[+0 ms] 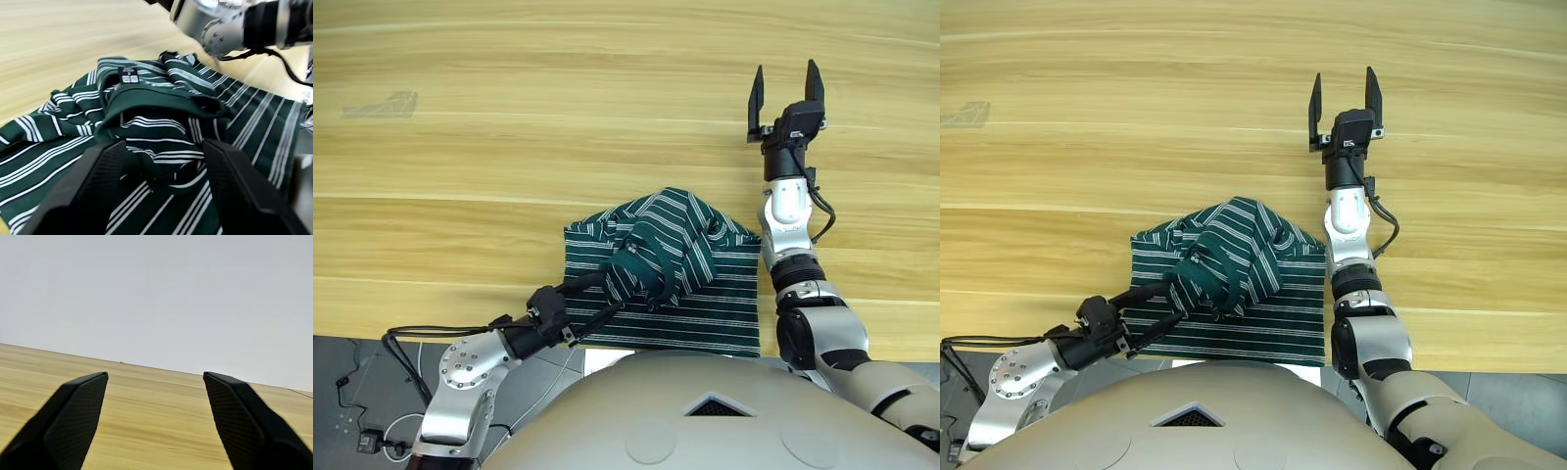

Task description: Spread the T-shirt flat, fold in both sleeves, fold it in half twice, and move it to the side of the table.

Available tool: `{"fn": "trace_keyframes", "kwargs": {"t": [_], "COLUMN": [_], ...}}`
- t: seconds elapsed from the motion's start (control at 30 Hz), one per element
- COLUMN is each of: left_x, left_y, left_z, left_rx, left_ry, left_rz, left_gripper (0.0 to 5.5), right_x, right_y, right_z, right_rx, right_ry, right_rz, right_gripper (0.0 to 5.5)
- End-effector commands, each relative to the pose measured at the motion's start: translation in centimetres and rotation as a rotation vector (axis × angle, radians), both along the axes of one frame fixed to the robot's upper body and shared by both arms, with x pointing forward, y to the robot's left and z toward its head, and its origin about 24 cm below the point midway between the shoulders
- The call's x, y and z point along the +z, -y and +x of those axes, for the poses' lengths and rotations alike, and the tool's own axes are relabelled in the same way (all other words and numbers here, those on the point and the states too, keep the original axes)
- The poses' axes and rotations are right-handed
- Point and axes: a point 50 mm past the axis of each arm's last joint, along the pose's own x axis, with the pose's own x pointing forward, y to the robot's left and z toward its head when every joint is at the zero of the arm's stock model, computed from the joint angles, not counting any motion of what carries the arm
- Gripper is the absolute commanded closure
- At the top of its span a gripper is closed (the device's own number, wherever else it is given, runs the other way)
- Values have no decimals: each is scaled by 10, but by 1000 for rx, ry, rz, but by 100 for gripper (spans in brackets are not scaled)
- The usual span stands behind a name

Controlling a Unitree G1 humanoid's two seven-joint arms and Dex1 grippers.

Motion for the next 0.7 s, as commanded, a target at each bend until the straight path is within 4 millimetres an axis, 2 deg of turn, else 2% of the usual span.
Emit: {"fn": "trace_keyframes", "kwargs": {"t": [0.03,0.23,0.4,0.57,0.7], "left_x": [-4,-4,6,-8,-15], "left_y": [-2,-2,-4,-12,-8], "left_z": [7,11,12,18,16], "left_rx": [23,42,40,91,75], "left_ry": [26,40,71,34,13], "left_rz": [50,36,-3,41,49], "left_gripper": [261,261,261,261,261], "right_x": [1,1,0,0,0], "right_y": [-2,-3,-2,-2,-2], "right_z": [1,1,0,0,0], "right_rx": [2,5,4,3,3], "right_ry": [-2,-6,-5,-7,-5], "right_rz": [-6,-8,-10,-11,-12], "right_gripper": [188,188,188,188,188]}}
